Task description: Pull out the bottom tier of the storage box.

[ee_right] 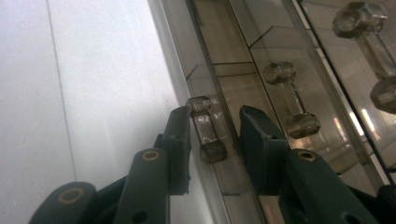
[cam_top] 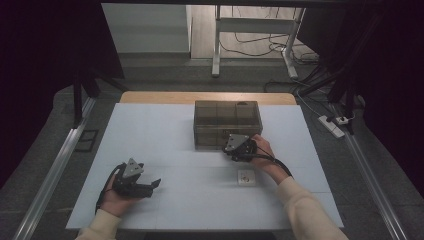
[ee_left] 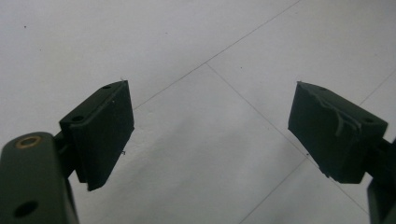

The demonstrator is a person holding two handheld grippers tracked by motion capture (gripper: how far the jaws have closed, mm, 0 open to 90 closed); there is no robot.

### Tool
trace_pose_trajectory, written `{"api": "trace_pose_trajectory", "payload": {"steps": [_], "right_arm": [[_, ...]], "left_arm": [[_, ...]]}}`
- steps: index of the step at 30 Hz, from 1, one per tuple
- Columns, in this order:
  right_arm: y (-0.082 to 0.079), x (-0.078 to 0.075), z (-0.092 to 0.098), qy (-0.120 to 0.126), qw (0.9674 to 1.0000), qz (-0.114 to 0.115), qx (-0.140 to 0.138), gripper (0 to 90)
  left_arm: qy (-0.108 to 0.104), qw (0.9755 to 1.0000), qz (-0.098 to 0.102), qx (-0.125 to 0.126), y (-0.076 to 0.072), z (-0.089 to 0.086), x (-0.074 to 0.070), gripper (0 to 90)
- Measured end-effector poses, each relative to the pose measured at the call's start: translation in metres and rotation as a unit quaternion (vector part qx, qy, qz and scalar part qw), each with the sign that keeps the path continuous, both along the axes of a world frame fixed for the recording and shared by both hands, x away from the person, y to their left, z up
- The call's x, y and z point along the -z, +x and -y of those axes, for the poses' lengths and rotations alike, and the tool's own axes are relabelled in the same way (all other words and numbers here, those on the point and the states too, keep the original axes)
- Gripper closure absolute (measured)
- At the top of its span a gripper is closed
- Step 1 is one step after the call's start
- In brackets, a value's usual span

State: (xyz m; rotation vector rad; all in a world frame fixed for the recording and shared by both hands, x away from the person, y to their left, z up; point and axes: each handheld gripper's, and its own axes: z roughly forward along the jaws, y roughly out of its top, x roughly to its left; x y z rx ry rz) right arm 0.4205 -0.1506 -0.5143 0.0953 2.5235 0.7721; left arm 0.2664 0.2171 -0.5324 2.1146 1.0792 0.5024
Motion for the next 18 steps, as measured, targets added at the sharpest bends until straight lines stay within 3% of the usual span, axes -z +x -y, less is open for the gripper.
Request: {"api": "trace_pose_trajectory", "payload": {"steps": [7, 12, 18], "right_arm": [[0.0021, -0.0029, 0.0048, 0.02, 0.9996, -0.018, -0.005, 67.7], [0.0004, -0.0049, 0.0048, 0.005, 0.9997, -0.02, -0.015, 68.2], [-0.0001, -0.005, 0.0051, 0.004, 0.9996, -0.021, -0.019, 68.4]], "left_arm": [[0.001, 1.0, -0.001, 0.0, 0.0003, 0.0005, 0.0008, 14.4], [0.001, 1.0, -0.001, 0.001, 0.0001, -0.0001, 0.0004, 14.6], [0.001, 1.0, 0.0, 0.0, -0.0001, 0.0, 0.0003, 14.6]]}}
